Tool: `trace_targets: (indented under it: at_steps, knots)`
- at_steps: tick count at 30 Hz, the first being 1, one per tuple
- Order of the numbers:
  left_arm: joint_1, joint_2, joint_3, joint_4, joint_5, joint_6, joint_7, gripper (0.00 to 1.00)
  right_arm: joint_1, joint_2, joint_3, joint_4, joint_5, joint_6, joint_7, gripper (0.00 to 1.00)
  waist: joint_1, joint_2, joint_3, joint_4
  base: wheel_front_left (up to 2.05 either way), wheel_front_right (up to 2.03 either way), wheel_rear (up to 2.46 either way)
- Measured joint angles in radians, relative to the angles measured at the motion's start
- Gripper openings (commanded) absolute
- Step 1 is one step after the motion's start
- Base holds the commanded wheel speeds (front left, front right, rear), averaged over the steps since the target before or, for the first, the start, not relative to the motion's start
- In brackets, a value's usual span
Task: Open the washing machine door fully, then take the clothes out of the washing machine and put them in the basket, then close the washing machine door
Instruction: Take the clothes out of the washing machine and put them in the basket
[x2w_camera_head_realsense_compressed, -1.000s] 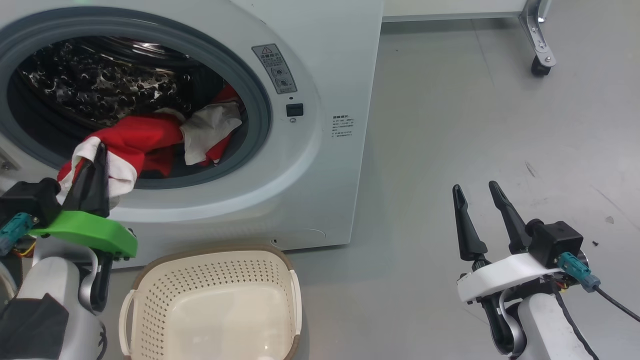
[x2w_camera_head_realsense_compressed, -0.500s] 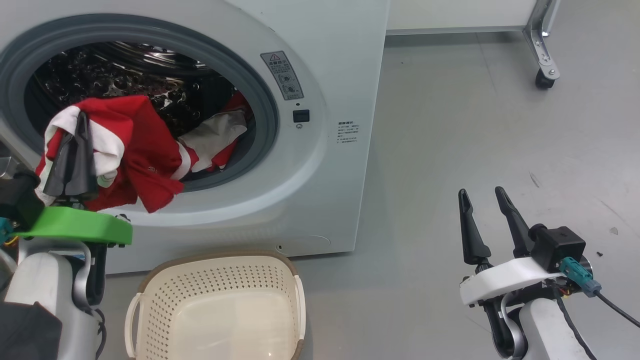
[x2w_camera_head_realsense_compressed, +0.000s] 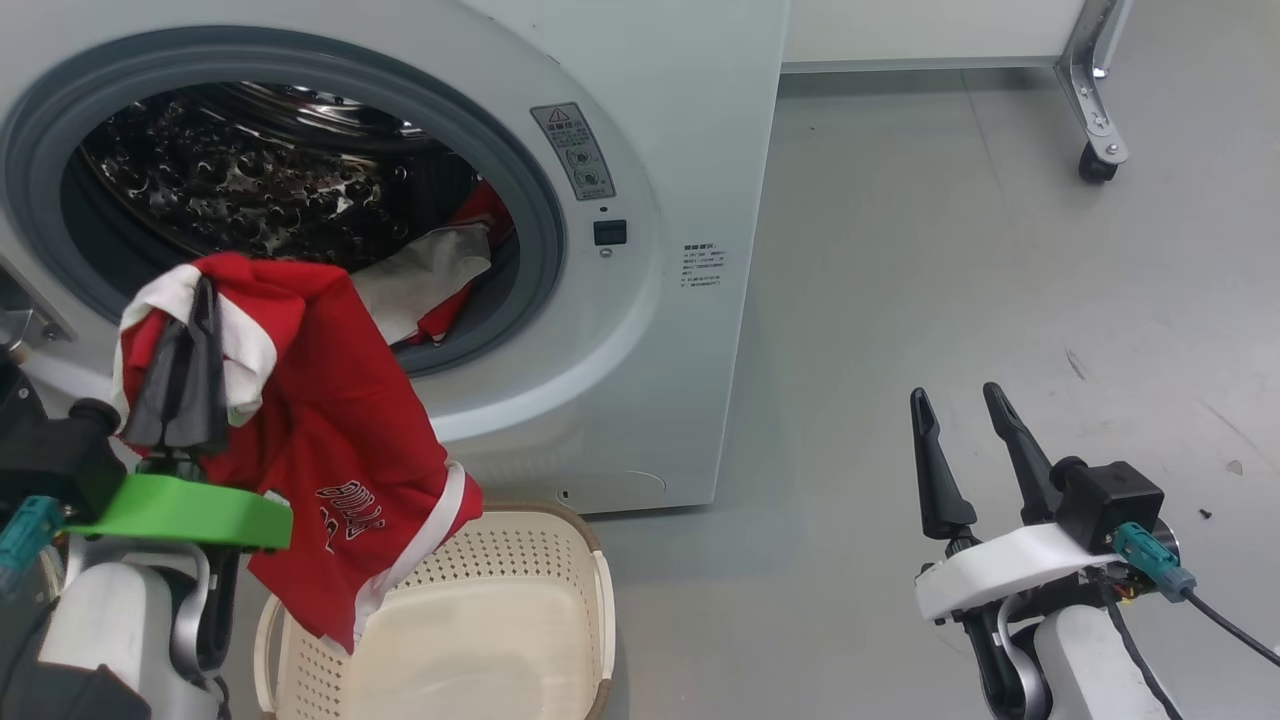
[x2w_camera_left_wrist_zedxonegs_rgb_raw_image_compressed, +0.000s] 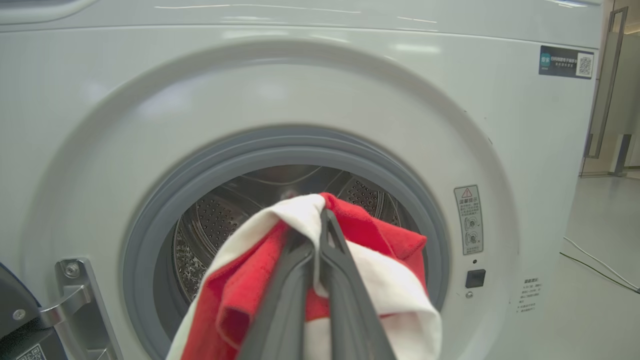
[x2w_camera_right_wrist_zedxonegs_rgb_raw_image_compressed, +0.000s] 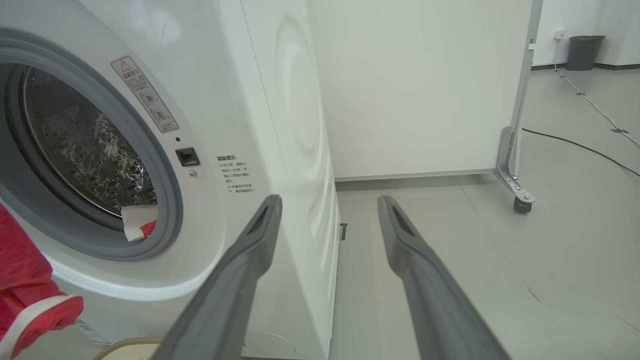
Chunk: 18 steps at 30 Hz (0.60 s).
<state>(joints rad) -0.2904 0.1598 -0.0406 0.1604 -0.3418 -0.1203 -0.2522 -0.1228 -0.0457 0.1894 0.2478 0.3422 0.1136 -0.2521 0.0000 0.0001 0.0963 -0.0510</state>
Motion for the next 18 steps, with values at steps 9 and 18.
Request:
trace_targets:
  at_steps: [9,18]
  knots:
    - [0.071,-0.011,-0.038,0.021,0.0,0.0,0.0,0.0,0.008,0.0,0.004,-0.01,0.0,0.002,0.0,1.0,0.0,0.0,0.025,-0.005,0.0,0.0,0.0]
    - [0.079,-0.012,-0.065,0.038,0.0,0.0,0.013,0.0,0.004,0.0,0.008,-0.025,-0.002,0.003,0.0,1.0,0.0,0.0,0.082,-0.009,0.0,0.0,0.0]
